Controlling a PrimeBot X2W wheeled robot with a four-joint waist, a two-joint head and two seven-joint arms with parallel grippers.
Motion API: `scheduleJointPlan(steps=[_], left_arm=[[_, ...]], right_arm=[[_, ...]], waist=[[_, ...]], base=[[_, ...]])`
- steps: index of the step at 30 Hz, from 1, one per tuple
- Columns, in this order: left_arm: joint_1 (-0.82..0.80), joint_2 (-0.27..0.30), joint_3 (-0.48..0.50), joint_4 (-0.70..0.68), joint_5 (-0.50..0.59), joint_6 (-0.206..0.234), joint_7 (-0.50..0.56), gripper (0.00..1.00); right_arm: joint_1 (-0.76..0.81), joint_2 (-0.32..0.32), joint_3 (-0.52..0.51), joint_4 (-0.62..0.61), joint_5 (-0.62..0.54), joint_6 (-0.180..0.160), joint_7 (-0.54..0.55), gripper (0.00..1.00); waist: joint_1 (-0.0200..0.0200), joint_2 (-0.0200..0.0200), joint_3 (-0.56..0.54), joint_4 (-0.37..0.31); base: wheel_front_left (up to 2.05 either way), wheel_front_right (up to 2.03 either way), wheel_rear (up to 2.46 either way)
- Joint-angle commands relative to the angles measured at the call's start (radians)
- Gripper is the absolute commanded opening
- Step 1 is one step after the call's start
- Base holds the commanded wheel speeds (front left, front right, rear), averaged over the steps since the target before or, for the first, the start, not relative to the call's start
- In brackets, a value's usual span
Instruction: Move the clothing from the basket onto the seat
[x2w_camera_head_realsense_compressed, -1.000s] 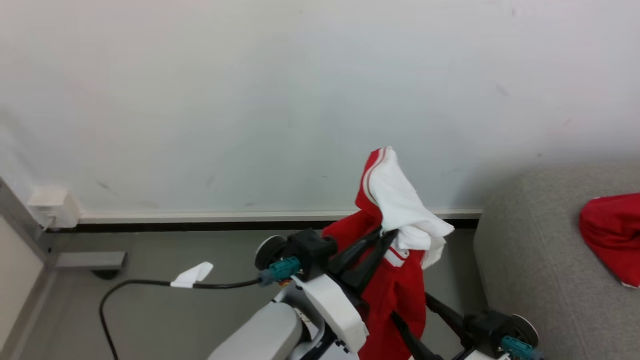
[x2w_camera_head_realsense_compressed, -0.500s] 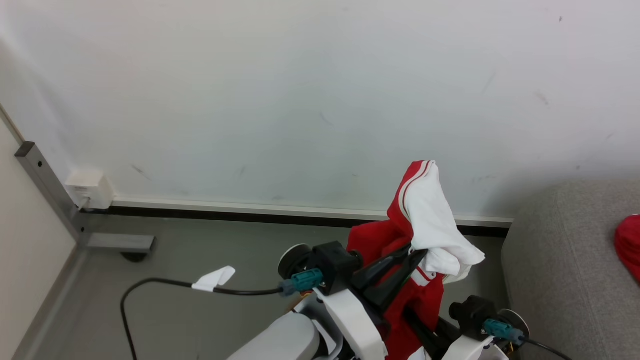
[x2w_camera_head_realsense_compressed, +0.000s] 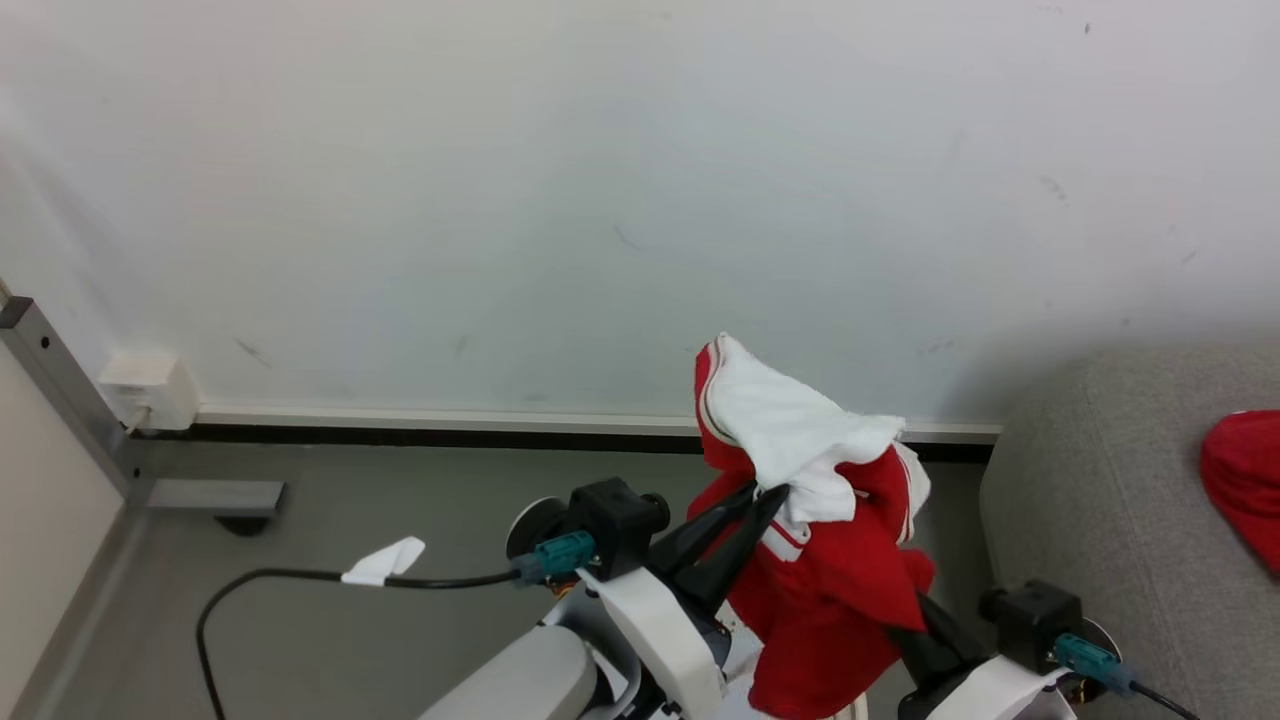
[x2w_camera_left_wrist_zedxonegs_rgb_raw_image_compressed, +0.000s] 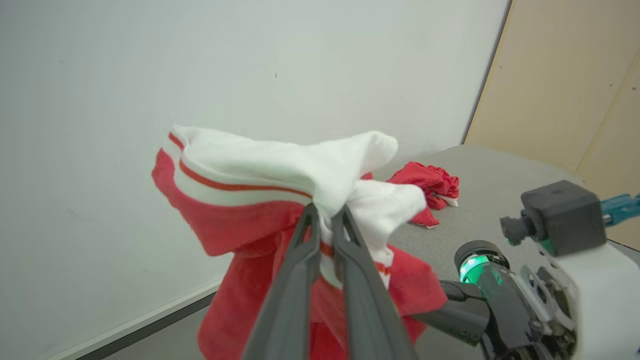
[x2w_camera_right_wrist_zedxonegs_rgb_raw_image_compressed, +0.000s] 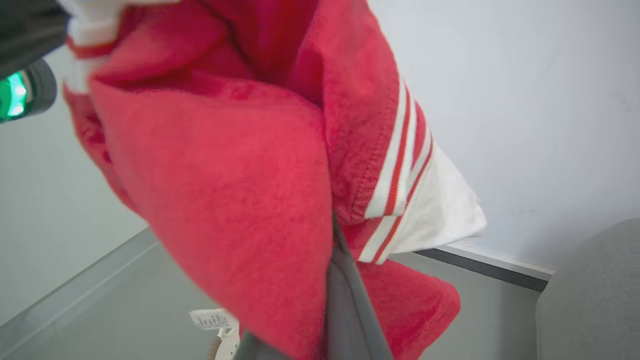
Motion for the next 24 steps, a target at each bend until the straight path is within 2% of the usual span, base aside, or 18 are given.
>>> scheduleJointPlan(steps=[1,7,8,9,10,11,18,24], left_arm=[[0.017,0.001,-0.001,0.002,-0.006,0.003,-0.009,0.00],[0.025,-0.006,-0.013,0.003,-0.008,-0.001,-0.017,0.00],[0.026,-0.008,-0.018,0.001,-0.009,-0.004,-0.019,0.10],[0.029,-0.008,-0.021,0.000,-0.013,-0.006,-0.021,0.29],[0.030,-0.007,-0.025,0.000,-0.013,-0.007,-0.022,0.80],[0.031,-0.008,-0.031,-0.001,-0.013,-0.007,-0.022,1.00],[0.040,-0.003,-0.045,-0.005,-0.016,-0.013,-0.031,1.00],[0.048,0.004,-0.052,-0.004,0.003,-0.011,-0.041,1.00]], right_arm=[[0.019,-0.004,-0.019,-0.012,-0.009,0.001,0.000,0.00],[0.073,0.013,-0.169,-0.099,-0.068,0.001,0.000,0.00],[0.082,0.016,-0.193,-0.110,-0.073,0.001,0.000,0.00],[0.090,0.019,-0.212,-0.123,-0.078,0.001,0.000,0.00],[0.095,0.019,-0.229,-0.132,-0.082,0.001,0.000,0.00],[0.099,0.018,-0.245,-0.142,-0.086,0.001,0.000,0.00],[0.118,-0.002,-0.340,-0.208,-0.068,0.001,0.000,0.00],[0.143,-0.042,-0.420,-0.270,-0.080,0.001,0.000,0.00]], waist=[[-0.0001,0.0000,0.001,-0.005],[-0.0001,0.0000,0.002,-0.027],[-0.0001,0.0000,0.001,-0.031],[-0.0001,0.0000,0.002,-0.036],[-0.0001,0.0000,0.002,-0.043],[-0.0001,0.0000,0.003,-0.049],[-0.0001,0.0000,0.007,-0.124],[-0.0001,0.0000,0.013,-0.229]], base=[[0.00,0.00,0.00],[0.00,0.00,0.00],[0.00,0.00,0.00],[0.00,0.00,0.00],[0.00,0.00,0.00],[0.00,0.00,0.00],[0.00,0.00,0.00],[0.00,0.00,0.00]])
